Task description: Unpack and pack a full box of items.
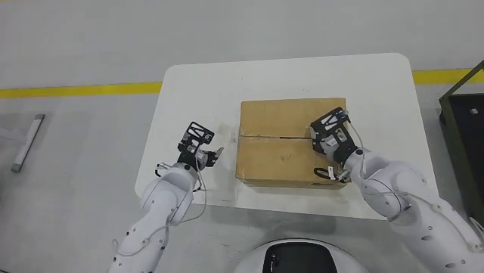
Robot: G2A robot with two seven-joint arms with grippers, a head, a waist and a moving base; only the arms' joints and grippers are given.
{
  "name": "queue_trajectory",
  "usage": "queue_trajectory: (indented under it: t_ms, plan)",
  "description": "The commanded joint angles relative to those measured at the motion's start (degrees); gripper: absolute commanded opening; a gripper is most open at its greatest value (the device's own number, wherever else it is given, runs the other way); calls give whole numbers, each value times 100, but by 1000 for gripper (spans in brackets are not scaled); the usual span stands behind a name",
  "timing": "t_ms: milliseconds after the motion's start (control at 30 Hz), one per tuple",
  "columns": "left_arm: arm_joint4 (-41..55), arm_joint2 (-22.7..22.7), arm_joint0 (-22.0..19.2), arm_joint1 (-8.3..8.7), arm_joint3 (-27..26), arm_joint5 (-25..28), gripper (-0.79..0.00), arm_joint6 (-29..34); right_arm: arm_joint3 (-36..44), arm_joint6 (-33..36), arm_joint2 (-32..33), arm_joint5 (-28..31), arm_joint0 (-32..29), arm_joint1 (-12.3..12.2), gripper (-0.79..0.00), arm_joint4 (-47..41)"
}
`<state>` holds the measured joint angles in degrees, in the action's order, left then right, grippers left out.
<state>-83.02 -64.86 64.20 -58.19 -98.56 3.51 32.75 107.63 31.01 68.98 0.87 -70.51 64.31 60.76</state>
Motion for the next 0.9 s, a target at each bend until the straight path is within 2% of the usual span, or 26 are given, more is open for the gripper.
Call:
queue_trajectory:
  t_ms: [0, 200, 400, 667, 867]
  plan:
    - [69, 93, -58, -47, 167, -106, 0, 6, 12, 16, 0, -5, -7, 6, -785, 23]
    - [123, 348, -268, -159, 691, 2, 0, -210, 29, 73, 4, -8, -15, 24, -785, 58]
    - [284, 427, -488, -253, 986, 73, 0, -457, 52, 110, -34, -53, -12, 50, -785, 106]
    - [476, 347, -457, -286, 1022, 536, 0, -879, 70, 116, -53, -106, -9, 83, -785, 154]
    - [701, 177, -358, -301, 895, 538, 0, -968, 87, 135, -68, -109, -22, 104, -785, 191]
